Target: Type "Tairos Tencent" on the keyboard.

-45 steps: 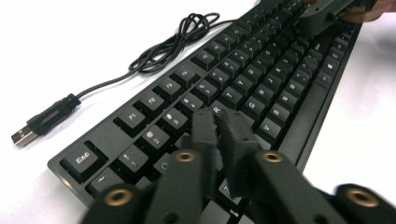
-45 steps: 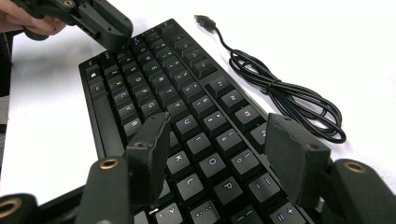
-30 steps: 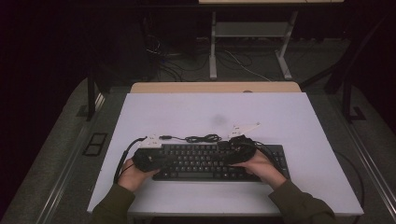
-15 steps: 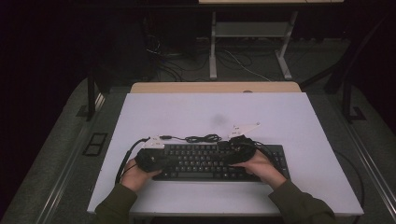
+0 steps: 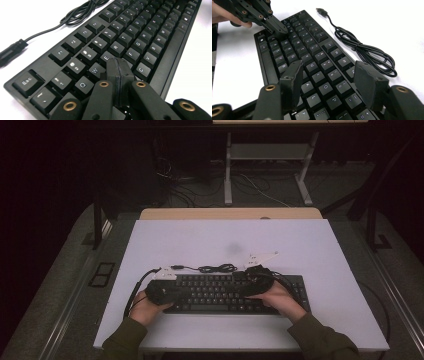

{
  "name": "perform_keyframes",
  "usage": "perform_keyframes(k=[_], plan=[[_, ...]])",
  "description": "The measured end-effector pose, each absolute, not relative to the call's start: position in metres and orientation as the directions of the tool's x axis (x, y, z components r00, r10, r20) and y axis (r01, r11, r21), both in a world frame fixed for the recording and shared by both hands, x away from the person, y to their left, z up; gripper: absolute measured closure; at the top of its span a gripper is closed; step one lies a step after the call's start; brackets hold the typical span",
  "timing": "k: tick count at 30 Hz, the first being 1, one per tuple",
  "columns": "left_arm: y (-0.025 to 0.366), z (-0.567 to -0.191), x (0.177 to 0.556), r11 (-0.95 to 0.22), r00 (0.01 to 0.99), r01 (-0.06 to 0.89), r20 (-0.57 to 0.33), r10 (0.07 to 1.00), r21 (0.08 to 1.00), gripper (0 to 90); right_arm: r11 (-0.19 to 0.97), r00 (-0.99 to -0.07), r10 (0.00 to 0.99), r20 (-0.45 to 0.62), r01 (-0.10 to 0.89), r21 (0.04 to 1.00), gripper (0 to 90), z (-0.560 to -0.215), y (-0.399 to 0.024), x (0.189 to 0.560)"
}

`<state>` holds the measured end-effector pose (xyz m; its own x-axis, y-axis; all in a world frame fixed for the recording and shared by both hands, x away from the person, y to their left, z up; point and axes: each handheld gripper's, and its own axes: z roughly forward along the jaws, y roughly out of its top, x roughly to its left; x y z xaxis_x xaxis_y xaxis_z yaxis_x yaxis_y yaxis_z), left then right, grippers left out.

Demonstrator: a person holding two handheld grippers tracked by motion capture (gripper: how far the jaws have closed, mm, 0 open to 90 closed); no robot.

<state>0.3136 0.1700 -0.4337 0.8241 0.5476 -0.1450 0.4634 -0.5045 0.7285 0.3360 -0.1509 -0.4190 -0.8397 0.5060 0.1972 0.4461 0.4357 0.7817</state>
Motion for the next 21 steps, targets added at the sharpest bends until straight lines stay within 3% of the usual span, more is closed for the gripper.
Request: perform_keyframes(k=[5, 16, 21], plan=[[0.173, -0.427, 0.312, -0.464, 0.816, 0.461, -0.155, 0.557, 0.757, 88.8, 0.435, -0.84, 0.506, 0.198, 0.447, 0.782, 40.1, -0.419, -0.151, 0.336], [0.175, -0.42, 0.31, -0.426, 0.805, 0.451, -0.152, 0.573, 0.785, 68.9, 0.435, -0.84, 0.506, 0.198, 0.446, 0.782, 40.1, -0.419, -0.151, 0.336], [0.174, -0.419, 0.308, -0.422, 0.806, 0.45, -0.155, 0.571, 0.787, 64.9, 0.434, -0.839, 0.506, 0.199, 0.447, 0.783, 40.1, -0.419, -0.152, 0.337]])
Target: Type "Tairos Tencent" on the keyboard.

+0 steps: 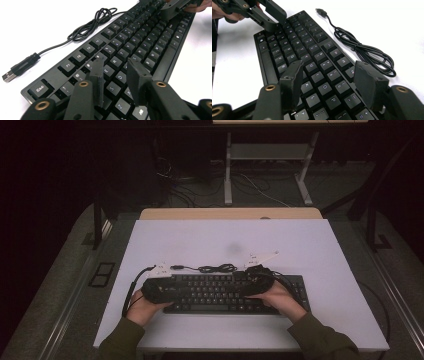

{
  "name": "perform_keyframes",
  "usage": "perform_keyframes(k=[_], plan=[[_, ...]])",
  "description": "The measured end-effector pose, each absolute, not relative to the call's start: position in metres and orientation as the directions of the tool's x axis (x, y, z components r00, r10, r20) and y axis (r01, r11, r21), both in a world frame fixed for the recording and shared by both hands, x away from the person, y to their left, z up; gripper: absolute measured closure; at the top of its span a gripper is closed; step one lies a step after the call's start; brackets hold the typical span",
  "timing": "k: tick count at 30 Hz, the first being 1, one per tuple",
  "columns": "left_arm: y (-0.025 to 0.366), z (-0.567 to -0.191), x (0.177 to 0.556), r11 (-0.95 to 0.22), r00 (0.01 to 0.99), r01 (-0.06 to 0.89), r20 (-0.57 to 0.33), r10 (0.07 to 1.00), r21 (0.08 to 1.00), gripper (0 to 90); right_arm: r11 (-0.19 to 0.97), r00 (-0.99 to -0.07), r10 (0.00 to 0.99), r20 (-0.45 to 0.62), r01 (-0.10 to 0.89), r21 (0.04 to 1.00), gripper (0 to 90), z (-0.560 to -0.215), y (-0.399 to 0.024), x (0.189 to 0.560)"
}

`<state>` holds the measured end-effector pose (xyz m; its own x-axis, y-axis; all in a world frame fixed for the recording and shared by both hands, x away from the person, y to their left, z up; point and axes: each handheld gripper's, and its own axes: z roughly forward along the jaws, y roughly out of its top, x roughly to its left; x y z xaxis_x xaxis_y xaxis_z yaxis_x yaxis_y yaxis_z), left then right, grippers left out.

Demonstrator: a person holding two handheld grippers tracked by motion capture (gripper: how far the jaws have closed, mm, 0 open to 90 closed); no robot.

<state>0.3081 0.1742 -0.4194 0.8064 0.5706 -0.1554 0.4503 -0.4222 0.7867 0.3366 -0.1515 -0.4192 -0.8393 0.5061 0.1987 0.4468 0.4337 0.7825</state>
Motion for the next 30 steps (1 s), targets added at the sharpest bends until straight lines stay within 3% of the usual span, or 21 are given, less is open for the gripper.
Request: perform_keyframes(k=[9, 16, 22, 30], plan=[[0.176, -0.416, 0.302, -0.394, 0.802, 0.456, -0.176, 0.571, 0.798, 60.8, 0.43, -0.839, 0.505, 0.201, 0.447, 0.784, 40.1, -0.418, -0.152, 0.336], [0.178, -0.414, 0.298, -0.385, 0.802, 0.455, -0.181, 0.57, 0.803, 64.9, 0.427, -0.837, 0.509, 0.201, 0.448, 0.785, 40.1, -0.417, -0.154, 0.336], [0.176, -0.415, 0.292, -0.385, 0.806, 0.453, -0.184, 0.563, 0.804, 71.8, 0.427, -0.837, 0.509, 0.199, 0.446, 0.787, 40.1, -0.417, -0.155, 0.337], [0.172, -0.417, 0.29, -0.403, 0.823, 0.451, -0.196, 0.533, 0.796, 88.8, 0.427, -0.837, 0.51, 0.198, 0.446, 0.786, 40.1, -0.417, -0.155, 0.337]])
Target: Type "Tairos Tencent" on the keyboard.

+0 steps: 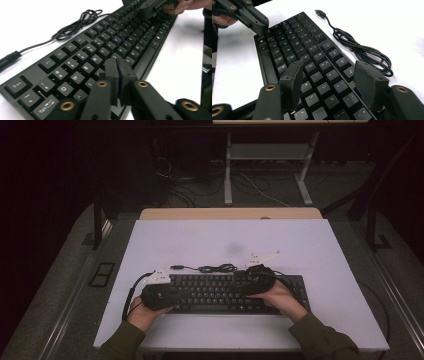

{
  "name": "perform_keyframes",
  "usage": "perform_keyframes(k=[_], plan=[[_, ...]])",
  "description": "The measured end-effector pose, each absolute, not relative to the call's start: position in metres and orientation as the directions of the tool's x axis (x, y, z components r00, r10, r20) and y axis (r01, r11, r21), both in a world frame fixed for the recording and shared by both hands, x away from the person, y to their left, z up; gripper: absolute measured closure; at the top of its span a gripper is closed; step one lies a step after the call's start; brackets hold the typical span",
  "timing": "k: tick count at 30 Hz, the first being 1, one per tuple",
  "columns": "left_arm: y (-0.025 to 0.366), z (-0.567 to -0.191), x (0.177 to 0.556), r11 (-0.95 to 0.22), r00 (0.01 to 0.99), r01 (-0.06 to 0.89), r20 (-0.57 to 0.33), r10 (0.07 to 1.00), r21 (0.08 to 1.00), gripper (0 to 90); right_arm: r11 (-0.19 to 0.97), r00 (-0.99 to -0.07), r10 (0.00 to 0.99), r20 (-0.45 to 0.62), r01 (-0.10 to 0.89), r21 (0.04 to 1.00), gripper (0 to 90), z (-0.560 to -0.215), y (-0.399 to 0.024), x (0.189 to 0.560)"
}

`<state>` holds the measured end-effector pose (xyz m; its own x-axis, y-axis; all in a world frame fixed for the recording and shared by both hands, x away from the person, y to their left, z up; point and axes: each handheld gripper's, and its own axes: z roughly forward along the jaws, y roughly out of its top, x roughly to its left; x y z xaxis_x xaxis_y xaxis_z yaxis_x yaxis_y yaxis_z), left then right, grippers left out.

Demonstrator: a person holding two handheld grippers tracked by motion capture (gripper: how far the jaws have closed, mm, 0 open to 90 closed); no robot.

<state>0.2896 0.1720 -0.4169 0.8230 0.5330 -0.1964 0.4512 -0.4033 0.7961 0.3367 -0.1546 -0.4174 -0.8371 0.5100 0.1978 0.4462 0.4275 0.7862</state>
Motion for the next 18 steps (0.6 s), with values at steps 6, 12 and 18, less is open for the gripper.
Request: perform_keyframes(k=[6, 12, 18], plan=[[0.163, -0.421, 0.287, -0.438, 0.845, 0.443, -0.201, 0.495, 0.782, 88.9, 0.428, -0.837, 0.51, 0.199, 0.448, 0.785, 40.1, -0.418, -0.155, 0.337], [0.155, -0.425, 0.286, -0.483, 0.865, 0.43, -0.196, 0.461, 0.762, 88.9, 0.427, -0.837, 0.511, 0.198, 0.447, 0.786, 40.1, -0.418, -0.155, 0.337], [0.15, -0.429, 0.286, -0.517, 0.876, 0.423, -0.188, 0.445, 0.744, 88.9, 0.428, -0.837, 0.51, 0.198, 0.447, 0.786, 40.0, -0.418, -0.155, 0.337]])
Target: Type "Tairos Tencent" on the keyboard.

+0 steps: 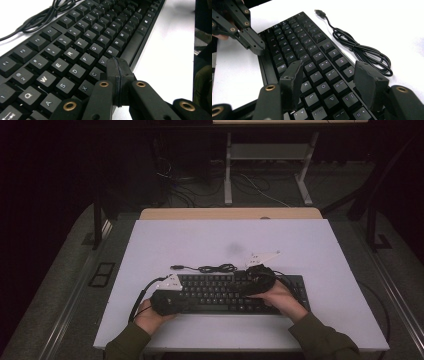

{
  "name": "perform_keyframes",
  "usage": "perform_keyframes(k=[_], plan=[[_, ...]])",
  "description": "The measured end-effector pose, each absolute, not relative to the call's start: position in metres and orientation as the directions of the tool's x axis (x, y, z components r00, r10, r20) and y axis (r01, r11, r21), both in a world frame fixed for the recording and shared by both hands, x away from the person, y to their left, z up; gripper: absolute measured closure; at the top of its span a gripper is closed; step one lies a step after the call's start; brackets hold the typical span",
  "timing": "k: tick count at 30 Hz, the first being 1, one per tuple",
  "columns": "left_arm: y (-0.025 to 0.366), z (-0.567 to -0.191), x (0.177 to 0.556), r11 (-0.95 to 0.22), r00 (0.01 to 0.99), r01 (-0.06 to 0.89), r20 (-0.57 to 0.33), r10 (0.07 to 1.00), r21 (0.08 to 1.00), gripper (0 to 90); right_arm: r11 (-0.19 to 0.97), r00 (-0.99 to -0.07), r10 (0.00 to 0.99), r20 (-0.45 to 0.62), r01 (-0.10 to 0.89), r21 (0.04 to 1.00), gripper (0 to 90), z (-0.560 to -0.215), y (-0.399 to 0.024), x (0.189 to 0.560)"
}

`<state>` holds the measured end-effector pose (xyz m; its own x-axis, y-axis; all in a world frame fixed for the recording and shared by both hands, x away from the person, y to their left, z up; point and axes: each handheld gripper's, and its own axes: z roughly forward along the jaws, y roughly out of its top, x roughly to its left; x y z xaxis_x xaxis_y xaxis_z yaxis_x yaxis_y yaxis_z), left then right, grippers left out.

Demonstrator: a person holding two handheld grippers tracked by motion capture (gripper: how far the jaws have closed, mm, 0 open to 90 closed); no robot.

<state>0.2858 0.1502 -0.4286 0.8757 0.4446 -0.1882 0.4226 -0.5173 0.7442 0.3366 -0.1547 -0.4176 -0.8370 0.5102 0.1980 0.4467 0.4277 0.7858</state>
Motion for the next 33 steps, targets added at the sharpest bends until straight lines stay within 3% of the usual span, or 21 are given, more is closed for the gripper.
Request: perform_keyframes(k=[33], plan=[[0.1491, -0.4311, 0.2881, -0.535, 0.878, 0.421, -0.183, 0.442, 0.732, 88.9, 0.426, -0.836, 0.51, 0.202, 0.45, 0.785, 39.2, -0.4179, -0.1541, 0.3364]])
